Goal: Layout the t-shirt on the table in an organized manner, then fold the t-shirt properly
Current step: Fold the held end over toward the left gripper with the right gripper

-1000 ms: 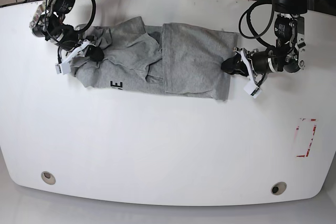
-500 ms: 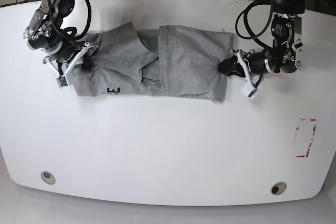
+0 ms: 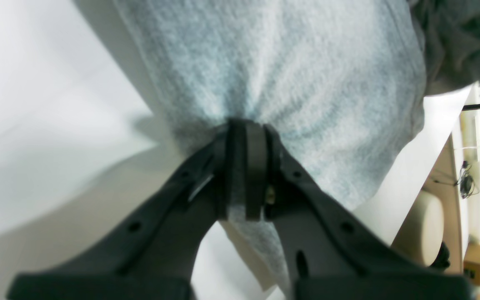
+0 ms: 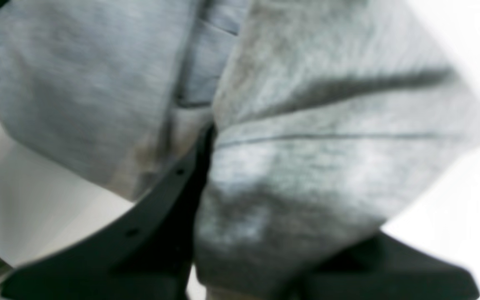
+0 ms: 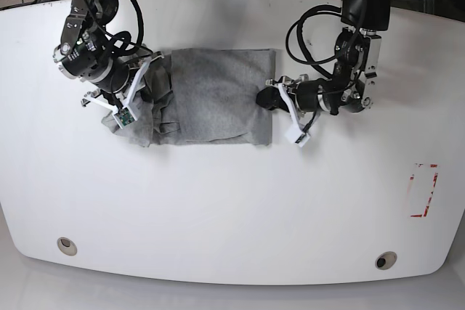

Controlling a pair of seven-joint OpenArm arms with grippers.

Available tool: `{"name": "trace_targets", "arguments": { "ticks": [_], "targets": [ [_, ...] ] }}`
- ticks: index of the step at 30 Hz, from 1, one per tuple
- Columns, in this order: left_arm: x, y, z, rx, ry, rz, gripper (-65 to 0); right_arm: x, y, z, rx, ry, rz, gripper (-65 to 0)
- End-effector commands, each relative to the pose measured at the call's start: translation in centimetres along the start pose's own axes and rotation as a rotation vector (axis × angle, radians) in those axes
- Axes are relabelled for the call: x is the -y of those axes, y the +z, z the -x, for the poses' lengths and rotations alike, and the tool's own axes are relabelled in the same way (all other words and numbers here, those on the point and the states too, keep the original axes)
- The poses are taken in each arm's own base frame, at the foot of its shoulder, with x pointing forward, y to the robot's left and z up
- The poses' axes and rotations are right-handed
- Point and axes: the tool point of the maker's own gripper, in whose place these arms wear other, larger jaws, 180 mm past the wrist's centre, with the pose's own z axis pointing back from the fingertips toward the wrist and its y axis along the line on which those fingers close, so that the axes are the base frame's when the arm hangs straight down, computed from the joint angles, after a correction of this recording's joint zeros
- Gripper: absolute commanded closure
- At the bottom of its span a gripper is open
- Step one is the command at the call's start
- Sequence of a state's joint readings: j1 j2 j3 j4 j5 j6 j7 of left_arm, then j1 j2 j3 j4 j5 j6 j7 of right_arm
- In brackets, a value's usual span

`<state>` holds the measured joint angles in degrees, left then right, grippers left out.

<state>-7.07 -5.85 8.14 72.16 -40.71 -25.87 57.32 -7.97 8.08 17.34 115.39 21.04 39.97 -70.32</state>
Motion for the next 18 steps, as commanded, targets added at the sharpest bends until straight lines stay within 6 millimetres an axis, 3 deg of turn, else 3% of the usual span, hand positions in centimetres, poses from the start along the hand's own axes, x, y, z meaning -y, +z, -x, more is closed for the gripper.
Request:
{"name": "trace_targets", "arguments": {
  "ticks": [1, 5, 10, 18],
  "targets": [
    [-0.7, -0.5, 1.9, -0.094, -0.003, -0.058, -4.3, -0.1, 0.4, -2.6, 0.084, 0.026, -0.005, -4.6],
    [0.8, -1.9, 1.6, -0.081, 0.016, -0.043, -4.3, -1.1, 0.0, -3.8, 0.106, 0.052, -0.036, -4.6],
    [0.5, -2.9, 2.7, -0.101, 0.058, -0.048, -4.3, -2.3, 0.1, -6.3, 0.193, 0.042, -0.1, -4.6],
    [0.4, -3.8, 2.6, -0.102, 0.088, -0.037, -4.3, -3.5, -0.6, -6.5, 0.203, 0.006, -0.135, -4.9]
  ]
}}
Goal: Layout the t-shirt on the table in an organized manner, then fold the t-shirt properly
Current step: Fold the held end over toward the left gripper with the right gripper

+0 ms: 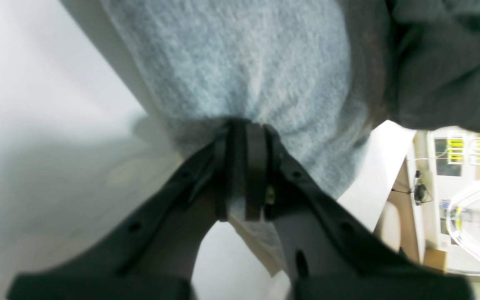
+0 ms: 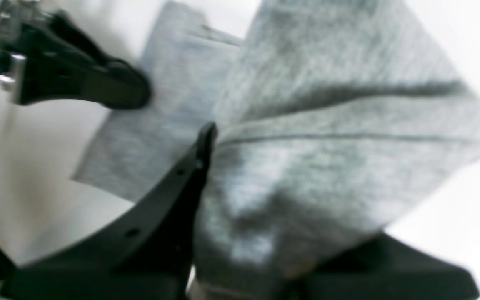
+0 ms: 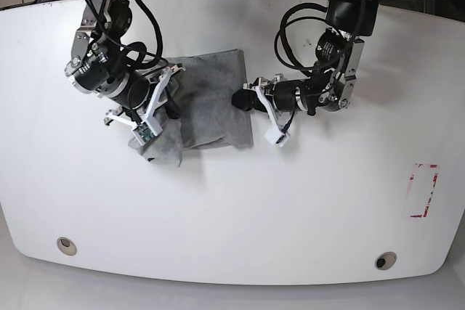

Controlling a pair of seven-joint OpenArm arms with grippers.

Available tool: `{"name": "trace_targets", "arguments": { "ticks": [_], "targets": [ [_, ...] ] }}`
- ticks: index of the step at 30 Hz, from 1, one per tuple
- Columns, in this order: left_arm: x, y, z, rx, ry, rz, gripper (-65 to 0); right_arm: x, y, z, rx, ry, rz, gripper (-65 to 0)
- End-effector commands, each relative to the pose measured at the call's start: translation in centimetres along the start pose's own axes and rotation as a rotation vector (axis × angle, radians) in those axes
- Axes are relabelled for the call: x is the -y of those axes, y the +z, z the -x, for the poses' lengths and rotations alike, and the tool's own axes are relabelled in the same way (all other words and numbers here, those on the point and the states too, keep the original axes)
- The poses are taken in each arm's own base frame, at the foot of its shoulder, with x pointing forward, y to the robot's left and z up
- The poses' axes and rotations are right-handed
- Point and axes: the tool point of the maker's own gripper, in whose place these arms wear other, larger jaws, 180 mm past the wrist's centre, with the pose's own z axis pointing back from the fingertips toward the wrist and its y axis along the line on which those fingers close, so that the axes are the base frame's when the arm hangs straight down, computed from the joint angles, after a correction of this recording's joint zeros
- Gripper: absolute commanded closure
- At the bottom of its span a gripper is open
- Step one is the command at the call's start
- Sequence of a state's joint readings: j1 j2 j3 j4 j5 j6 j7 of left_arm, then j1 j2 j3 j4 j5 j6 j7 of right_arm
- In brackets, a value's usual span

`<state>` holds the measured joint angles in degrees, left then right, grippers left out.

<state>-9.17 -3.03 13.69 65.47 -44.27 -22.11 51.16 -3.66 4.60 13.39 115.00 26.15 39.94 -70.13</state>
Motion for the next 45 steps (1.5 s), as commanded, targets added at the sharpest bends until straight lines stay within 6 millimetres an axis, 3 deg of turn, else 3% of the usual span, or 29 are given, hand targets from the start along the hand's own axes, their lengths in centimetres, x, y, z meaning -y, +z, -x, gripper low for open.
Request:
{"name": "trace_targets", "arguments": {
  "ticks": [1, 5, 9, 16, 23, 26, 30, 35, 45],
  "targets": [
    [-2.2, -0.2, 2.7, -0.124, -0.007, -0.116, -4.3, 0.0, 0.1, -1.3, 0.052, 0.003, -0.009, -4.9],
    [-2.0, -0.2, 2.5, -0.119, -0.012, -0.112, -4.3, -0.5, -0.2, -1.2, 0.046, 0.006, -0.025, -6.5],
    [-1.9, -0.3, 2.6, -0.121, -0.009, -0.109, -4.3, -1.8, -0.7, -1.6, 0.046, 0.032, -0.062, -16.3],
    [-1.8, -0.4, 2.5, -0.118, -0.01, -0.108, -4.3, -3.0, -1.2, -2.1, 0.061, 0.025, -0.091, -27.7],
    [-1.8, -0.4, 2.5, -0.118, -0.011, -0.107, -4.3, -4.6, -1.7, -2.9, 0.091, -0.002, -0.126, -46.8],
    [-1.8, -0.4, 2.5, -0.118, -0.011, -0.107, -4.3, -5.8, -2.1, -3.2, 0.091, 0.014, -0.158, -51.2],
    [-1.8, -0.3, 2.3, -0.115, -0.014, -0.106, -4.3, -6.8, -2.3, -3.5, 0.094, 0.034, -0.184, -51.7],
    [-1.7, 0.0, 1.9, -0.098, -0.038, -0.084, -4.3, -5.8, -2.0, -3.4, 0.098, 0.022, -0.157, -51.7],
    [-1.5, 1.9, -0.5, -0.004, -0.136, -0.022, -4.6, -0.9, -0.2, -2.3, 0.081, 0.005, -0.036, -51.7]
  ]
}}
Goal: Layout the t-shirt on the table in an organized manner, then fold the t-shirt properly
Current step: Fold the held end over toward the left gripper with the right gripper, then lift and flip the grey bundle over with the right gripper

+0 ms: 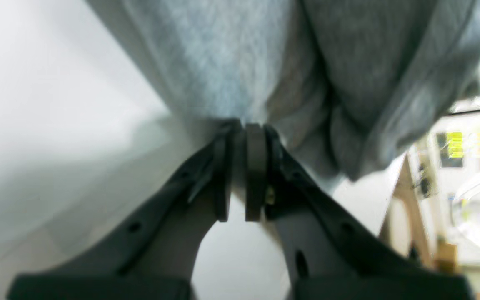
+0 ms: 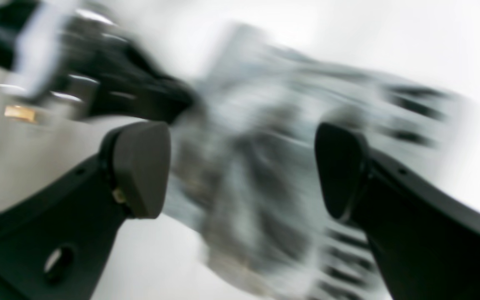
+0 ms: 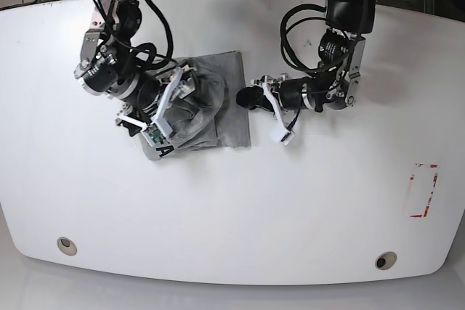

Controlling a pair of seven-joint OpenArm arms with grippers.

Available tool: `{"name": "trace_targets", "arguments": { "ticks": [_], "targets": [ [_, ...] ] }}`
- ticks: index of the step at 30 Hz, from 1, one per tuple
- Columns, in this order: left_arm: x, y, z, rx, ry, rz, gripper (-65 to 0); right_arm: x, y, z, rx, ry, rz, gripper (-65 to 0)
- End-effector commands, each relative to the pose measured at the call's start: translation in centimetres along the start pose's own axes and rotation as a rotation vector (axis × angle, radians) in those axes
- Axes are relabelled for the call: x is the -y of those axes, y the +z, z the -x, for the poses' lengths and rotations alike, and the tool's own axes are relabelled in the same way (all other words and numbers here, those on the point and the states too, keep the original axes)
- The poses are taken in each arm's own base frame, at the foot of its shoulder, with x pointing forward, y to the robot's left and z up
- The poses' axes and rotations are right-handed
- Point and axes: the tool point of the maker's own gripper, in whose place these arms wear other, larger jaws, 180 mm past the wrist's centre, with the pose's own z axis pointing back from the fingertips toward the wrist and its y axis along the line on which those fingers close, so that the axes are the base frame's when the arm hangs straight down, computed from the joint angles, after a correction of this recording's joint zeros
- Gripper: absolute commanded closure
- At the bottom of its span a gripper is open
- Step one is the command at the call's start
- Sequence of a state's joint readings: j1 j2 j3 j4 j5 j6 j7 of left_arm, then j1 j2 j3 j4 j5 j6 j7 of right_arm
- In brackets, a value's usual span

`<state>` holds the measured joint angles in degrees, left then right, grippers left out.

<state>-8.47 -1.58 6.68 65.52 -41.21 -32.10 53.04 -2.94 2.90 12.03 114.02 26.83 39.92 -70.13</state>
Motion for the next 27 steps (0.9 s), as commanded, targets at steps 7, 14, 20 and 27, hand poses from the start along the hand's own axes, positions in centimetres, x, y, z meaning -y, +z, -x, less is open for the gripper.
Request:
{"name": "trace_targets", "arguments": {
  "ticks": [7, 14, 20, 27],
  "targets": [
    [-0.9, 3.1, -2.2, 0.045, -0.156, -0.026, -15.0, 2.6, 1.1, -1.1, 0.051, -0.015, 0.062, -51.7],
    [-2.6, 6.9, -3.6, 0.168, -0.106, -0.058, -17.2, 3.3, -1.1, 0.1, 0.01, -0.087, 0.013, -51.7],
    [-3.5, 10.0, -4.4, 0.201, -0.135, -0.077, -17.2, 2.4, -2.7, -0.9, 0.034, -0.128, -0.031, -51.7],
    [-4.8, 12.6, -3.8, 0.206, -0.122, -0.092, -17.2, -2.6, -5.0, -3.4, 0.053, -0.07, -0.16, -51.7]
  ]
}}
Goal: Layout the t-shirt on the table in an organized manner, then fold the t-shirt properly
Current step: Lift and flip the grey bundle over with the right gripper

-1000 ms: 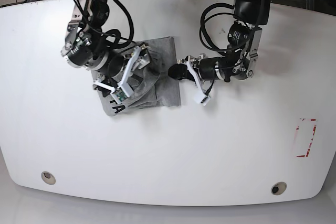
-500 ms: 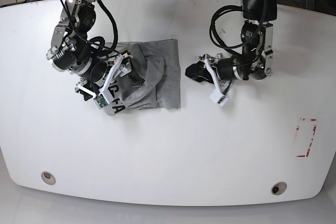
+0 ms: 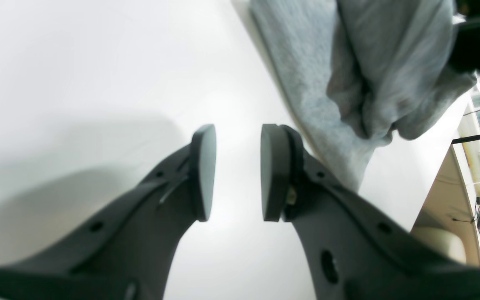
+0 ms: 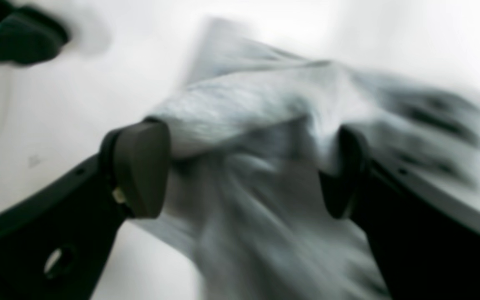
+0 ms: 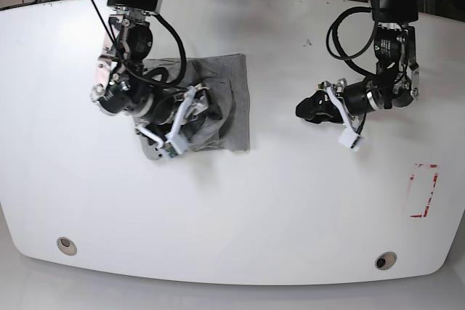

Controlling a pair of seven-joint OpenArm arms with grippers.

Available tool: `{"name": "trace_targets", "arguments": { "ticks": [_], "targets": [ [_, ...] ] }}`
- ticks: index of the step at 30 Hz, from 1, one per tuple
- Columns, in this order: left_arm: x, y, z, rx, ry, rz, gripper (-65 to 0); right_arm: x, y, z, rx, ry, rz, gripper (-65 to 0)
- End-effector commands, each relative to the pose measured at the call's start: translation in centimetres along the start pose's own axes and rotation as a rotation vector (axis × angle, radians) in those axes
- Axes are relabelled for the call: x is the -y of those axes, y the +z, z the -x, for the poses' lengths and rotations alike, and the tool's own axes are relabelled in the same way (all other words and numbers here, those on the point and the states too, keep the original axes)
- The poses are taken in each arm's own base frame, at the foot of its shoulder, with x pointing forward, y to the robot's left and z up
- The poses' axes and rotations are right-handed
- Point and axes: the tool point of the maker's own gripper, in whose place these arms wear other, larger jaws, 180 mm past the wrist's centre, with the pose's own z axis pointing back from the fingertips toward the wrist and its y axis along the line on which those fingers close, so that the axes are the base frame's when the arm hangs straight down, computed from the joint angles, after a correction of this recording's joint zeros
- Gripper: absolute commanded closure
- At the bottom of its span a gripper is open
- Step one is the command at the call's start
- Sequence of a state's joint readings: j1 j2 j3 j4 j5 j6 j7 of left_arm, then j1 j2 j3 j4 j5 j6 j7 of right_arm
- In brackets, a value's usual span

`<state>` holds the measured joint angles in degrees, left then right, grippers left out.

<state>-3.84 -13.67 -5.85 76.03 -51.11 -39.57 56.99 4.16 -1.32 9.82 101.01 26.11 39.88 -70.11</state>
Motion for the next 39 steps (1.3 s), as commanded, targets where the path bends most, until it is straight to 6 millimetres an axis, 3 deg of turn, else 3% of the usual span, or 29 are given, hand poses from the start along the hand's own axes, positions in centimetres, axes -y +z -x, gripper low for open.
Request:
{"name": "trace_targets", "arguments": {
  "ticks": [1, 9, 15, 19, 25, 29, 35, 39],
  "targets": [
    [-0.3, 1.3, -1.4, 0.042, -0.024, -0.002, -17.2, -2.0, -0.5, -2.7, 0.077, 0.032, -0.059, -51.7],
    [-2.5, 4.4, -1.6, 0.079, 0.002, -0.054, -17.2, -7.3, -2.2, -5.3, 0.118, 0.092, -0.177, -51.7],
    [-3.0, 5.3, -1.9, 0.101, 0.012, -0.065, -17.2, -7.1, -0.6, -7.8, 0.181, 0.158, -0.138, -51.7],
    [-3.3, 6.0, -2.1, 0.092, -0.006, -0.081, -17.2, -4.7, 1.3, -7.6, 0.181, 0.203, -0.054, -51.7],
    [-2.5, 6.1, -2.9, 0.1, -0.051, -0.077, -17.2, -0.8, 3.7, -3.3, 0.096, 0.174, 0.053, -51.5],
    [-2.4, 6.1, -2.4, 0.092, -0.046, -0.075, -17.2, 0.0, 4.4, 0.3, 0.024, 0.136, 0.075, -51.2],
    [-2.5, 6.1, -2.4, 0.09, -0.044, -0.077, -17.2, -1.6, 4.1, 4.6, -0.055, 0.078, 0.035, -42.6],
    [-2.5, 6.1, -2.3, 0.089, -0.041, -0.077, -17.2, -4.6, 3.1, 5.2, -0.039, 0.027, -0.046, -36.9]
  ]
}}
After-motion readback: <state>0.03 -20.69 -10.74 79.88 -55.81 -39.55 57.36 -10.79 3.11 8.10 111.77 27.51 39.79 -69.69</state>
